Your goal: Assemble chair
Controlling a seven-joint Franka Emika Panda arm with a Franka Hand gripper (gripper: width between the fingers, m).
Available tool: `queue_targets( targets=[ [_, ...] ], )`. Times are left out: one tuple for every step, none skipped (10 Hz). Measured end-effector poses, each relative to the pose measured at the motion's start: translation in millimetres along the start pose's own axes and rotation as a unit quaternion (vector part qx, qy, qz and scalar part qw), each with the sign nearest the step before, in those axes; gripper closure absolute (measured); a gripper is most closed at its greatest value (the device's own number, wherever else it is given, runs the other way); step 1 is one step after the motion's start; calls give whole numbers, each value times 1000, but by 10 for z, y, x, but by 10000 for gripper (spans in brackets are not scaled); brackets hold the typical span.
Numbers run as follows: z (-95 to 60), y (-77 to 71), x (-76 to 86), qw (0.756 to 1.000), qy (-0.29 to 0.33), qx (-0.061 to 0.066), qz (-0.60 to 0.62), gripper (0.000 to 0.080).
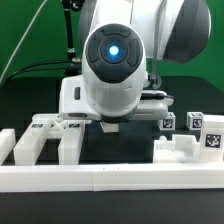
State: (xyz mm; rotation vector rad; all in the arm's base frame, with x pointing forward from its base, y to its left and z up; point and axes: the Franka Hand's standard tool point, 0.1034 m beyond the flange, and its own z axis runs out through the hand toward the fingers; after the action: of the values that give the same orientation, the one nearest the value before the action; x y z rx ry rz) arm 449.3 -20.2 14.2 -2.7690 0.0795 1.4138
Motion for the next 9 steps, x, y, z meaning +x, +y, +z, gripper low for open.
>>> queue_targets(
  targets=[
    [0, 3, 0, 1000, 0, 0, 0, 515],
    [0, 7, 0, 1000, 0, 1, 0, 515],
    [0, 9, 0, 1000, 0, 1, 1, 515],
    [0, 12, 0, 1000, 0, 1, 1, 515],
    [-1, 15, 0, 1000, 0, 1, 1, 515],
    [-27, 8, -4, 1000, 2, 2, 1, 515],
    [-186, -32, -80, 1000, -1, 10, 5, 515],
    [-385, -71, -153, 999, 0, 27, 22, 515],
    [-538, -100, -193, 998, 7, 41, 44, 514]
  ],
)
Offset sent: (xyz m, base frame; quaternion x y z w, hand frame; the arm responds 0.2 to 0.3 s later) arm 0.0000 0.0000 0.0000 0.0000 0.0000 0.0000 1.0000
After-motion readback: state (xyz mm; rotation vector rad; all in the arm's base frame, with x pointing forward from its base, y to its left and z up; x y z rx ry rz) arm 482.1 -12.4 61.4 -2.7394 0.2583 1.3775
